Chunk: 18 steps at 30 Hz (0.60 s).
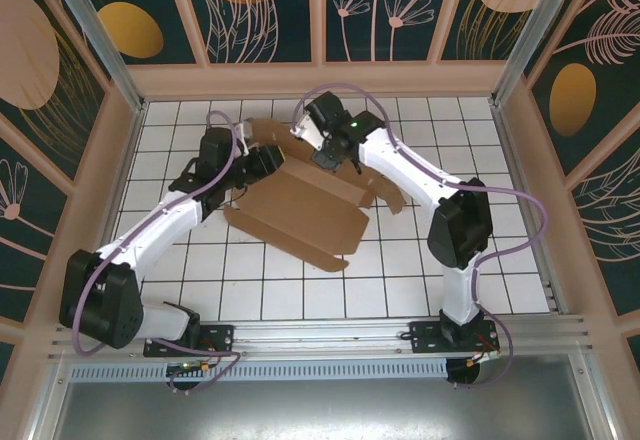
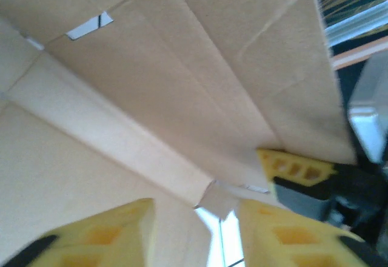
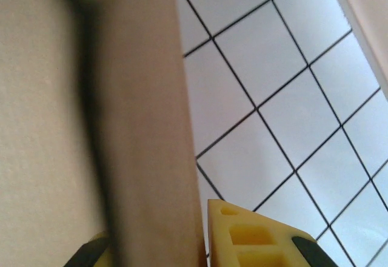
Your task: Fold the paper box
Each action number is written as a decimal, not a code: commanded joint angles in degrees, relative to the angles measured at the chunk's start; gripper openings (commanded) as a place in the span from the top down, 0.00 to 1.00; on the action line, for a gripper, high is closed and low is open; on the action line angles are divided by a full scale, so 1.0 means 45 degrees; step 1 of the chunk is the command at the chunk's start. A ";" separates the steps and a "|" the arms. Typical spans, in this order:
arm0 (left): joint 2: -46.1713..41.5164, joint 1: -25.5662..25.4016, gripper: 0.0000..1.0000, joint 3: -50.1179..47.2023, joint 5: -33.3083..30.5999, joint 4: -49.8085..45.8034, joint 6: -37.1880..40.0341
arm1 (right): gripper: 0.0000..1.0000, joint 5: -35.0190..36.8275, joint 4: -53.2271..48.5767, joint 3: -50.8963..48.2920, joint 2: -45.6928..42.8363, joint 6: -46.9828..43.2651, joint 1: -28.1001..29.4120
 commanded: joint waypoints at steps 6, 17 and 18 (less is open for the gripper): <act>0.0343 0.0272 0.55 0.1182 -0.0444 -0.0668 -0.0362 | 0.85 0.0062 0.1532 -0.0860 -0.0099 -0.1262 -0.0030; 0.1368 0.1046 0.46 0.1612 0.1521 0.0289 -0.1849 | 0.87 0.0311 0.2577 -0.1462 -0.0467 -0.1724 0.0140; 0.1512 0.1046 0.45 0.1720 0.1564 0.0346 -0.1929 | 0.89 0.0426 0.2633 -0.1511 -0.0444 -0.1776 0.0203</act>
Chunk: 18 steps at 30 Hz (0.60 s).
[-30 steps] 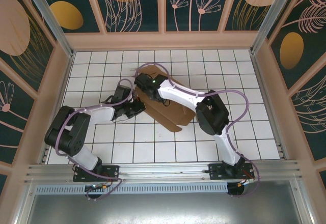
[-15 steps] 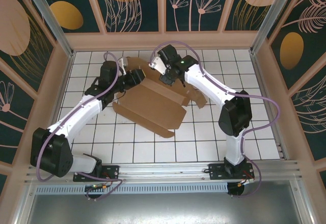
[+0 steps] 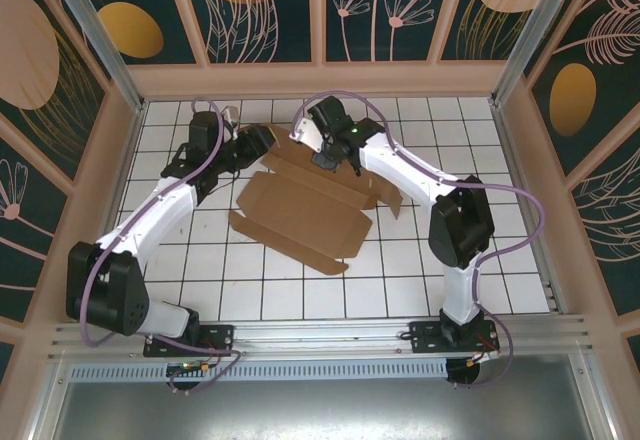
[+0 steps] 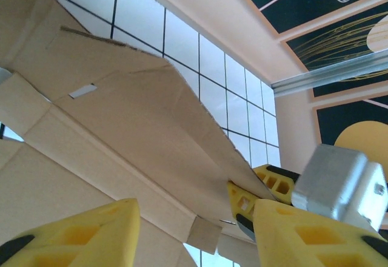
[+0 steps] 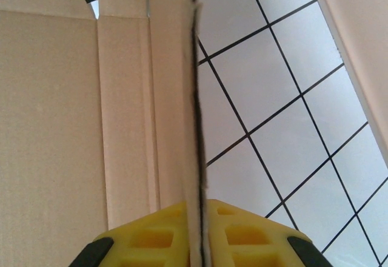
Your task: Fold the paper box
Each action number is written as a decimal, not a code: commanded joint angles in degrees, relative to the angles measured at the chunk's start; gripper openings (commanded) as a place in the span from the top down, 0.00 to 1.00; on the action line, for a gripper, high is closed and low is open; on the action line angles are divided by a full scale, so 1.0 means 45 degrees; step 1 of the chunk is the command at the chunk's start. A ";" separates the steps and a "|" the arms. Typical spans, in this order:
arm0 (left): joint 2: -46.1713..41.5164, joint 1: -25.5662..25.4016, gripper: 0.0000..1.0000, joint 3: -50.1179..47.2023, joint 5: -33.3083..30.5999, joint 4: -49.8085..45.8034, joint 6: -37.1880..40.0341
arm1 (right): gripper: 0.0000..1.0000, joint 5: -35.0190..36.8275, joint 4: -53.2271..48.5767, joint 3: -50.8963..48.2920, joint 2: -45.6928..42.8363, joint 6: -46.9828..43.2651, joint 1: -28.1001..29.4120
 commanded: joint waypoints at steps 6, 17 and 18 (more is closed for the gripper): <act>0.1321 0.0013 0.43 0.1260 0.0993 0.0744 -0.0891 | 1.00 0.1246 0.1638 -0.1234 -0.0576 -0.0819 0.0650; 0.2705 0.0035 0.47 0.2144 0.0851 0.0556 -0.1107 | 1.00 0.1245 0.1728 -0.1462 -0.0729 -0.0994 0.0706; 0.2783 0.0024 0.49 0.2192 0.0847 0.0575 -0.1133 | 1.00 0.1242 0.1723 -0.1462 -0.0734 -0.1004 0.0712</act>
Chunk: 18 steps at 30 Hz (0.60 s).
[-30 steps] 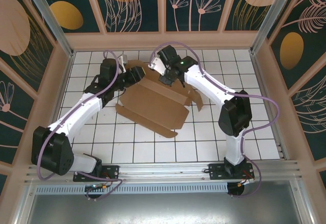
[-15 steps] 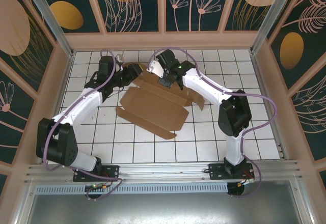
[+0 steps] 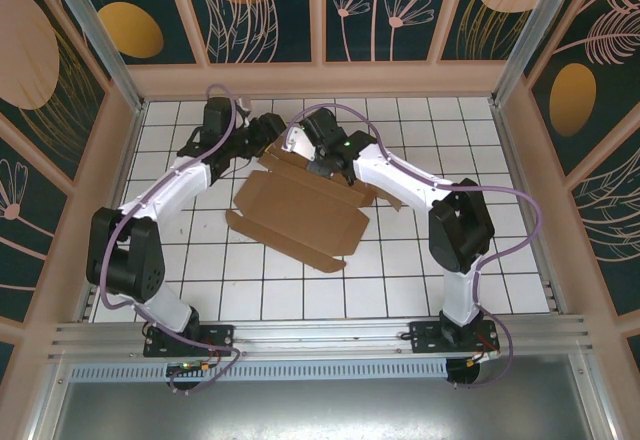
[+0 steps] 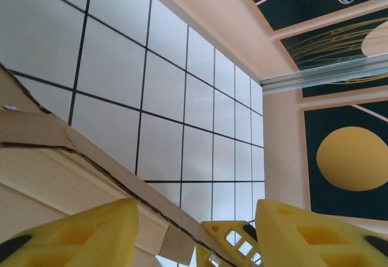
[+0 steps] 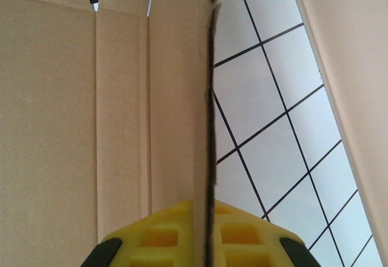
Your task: Fold the paper box
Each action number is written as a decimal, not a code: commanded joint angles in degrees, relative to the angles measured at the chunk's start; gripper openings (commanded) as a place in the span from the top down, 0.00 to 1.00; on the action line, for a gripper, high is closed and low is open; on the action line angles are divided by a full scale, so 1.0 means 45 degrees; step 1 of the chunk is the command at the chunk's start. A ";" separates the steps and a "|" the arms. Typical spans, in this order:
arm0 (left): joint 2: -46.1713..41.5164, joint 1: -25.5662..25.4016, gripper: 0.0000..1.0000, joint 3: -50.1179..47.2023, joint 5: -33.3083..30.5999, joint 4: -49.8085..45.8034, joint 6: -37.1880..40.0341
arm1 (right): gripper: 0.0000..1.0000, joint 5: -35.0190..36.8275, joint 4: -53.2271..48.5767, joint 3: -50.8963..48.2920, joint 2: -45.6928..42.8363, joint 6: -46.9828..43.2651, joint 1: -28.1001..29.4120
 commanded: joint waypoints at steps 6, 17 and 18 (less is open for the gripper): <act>0.0737 0.0042 0.74 0.0335 0.0069 0.0353 -0.0550 | 1.00 0.0014 0.0173 -0.0263 -0.0429 -0.0229 0.0058; 0.0856 0.0040 1.00 -0.1148 -0.0583 0.2936 -0.0810 | 0.61 -0.1470 0.0494 -0.0443 -0.1461 0.0128 0.0000; 0.0860 0.0029 1.00 -0.1435 -0.0655 0.3411 -0.0852 | 0.57 -0.1840 0.0556 -0.0456 -0.1652 0.0314 -0.0048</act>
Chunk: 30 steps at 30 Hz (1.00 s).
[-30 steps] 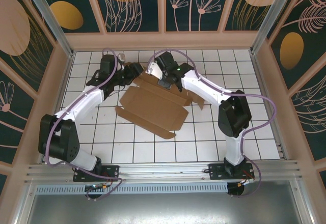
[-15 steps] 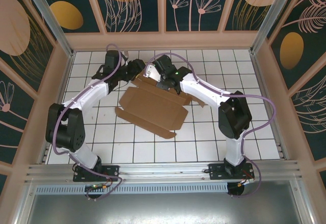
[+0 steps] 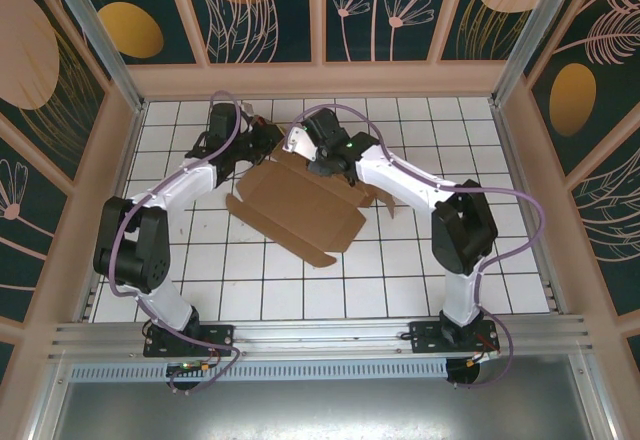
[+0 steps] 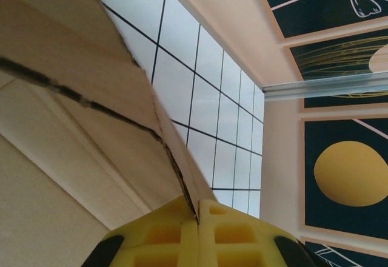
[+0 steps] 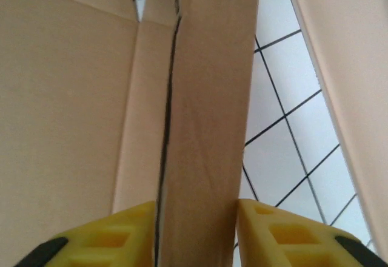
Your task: Fold the paper box
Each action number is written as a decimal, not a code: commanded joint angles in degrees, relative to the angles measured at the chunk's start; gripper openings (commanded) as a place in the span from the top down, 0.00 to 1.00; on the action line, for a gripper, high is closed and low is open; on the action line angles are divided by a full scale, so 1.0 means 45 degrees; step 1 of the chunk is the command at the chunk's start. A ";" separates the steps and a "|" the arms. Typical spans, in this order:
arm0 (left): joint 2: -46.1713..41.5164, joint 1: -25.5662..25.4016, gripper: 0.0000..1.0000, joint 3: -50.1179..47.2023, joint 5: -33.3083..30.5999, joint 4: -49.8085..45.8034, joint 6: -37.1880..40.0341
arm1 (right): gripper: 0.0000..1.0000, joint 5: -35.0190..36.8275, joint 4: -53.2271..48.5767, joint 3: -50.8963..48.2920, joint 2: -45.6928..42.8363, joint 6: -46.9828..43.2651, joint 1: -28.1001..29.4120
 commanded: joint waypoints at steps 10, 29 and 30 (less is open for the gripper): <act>0.0894 0.0049 1.00 -0.1530 -0.1134 0.4388 -0.0045 | 0.54 -0.7544 0.0448 0.1004 -0.2541 0.5830 -0.2454; 0.0638 0.0038 1.00 -0.4438 -0.1301 1.0006 -0.0678 | 0.56 -0.5828 0.3160 -0.3202 -0.4518 1.6660 -0.3901; 0.0720 0.0038 1.00 -0.4384 -0.1381 0.9929 -0.0708 | 0.56 -0.5706 0.3344 -0.3534 -0.4770 1.7318 -0.3930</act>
